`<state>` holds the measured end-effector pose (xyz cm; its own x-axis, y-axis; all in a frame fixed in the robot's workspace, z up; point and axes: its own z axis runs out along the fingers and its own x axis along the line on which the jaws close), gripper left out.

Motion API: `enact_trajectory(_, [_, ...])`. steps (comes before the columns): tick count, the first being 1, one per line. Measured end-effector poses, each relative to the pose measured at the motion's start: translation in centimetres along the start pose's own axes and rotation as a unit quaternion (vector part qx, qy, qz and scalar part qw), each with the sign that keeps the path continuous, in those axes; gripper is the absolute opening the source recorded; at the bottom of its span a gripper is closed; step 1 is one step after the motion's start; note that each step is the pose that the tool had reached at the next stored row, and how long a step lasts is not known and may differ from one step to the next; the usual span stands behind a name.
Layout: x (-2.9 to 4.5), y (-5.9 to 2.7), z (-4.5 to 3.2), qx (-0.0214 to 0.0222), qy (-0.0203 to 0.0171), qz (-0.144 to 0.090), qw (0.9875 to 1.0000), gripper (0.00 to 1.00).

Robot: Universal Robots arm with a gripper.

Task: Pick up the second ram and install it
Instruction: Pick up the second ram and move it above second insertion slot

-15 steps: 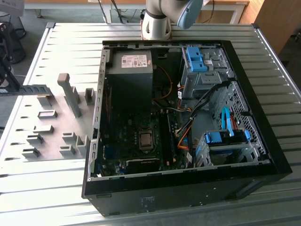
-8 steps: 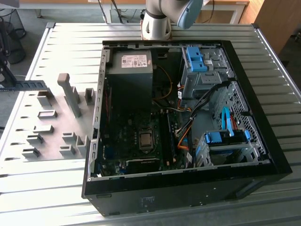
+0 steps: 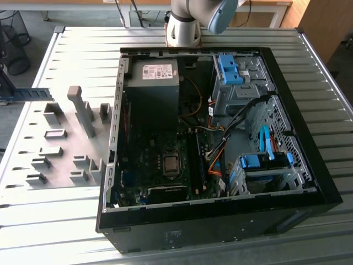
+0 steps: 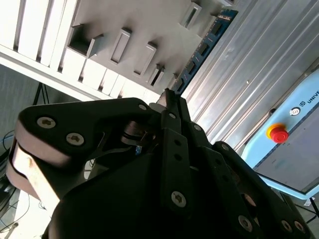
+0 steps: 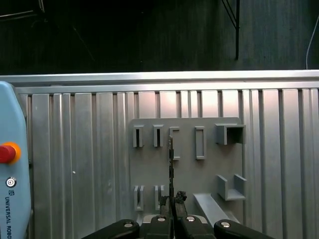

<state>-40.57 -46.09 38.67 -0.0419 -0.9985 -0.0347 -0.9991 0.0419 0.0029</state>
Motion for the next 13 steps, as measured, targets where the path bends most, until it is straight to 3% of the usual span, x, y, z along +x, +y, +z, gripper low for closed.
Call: enact_trajectory(13, [-0.08,0.01,-2.26,0.0000,0.0000,0.000,1.0000,0.13])
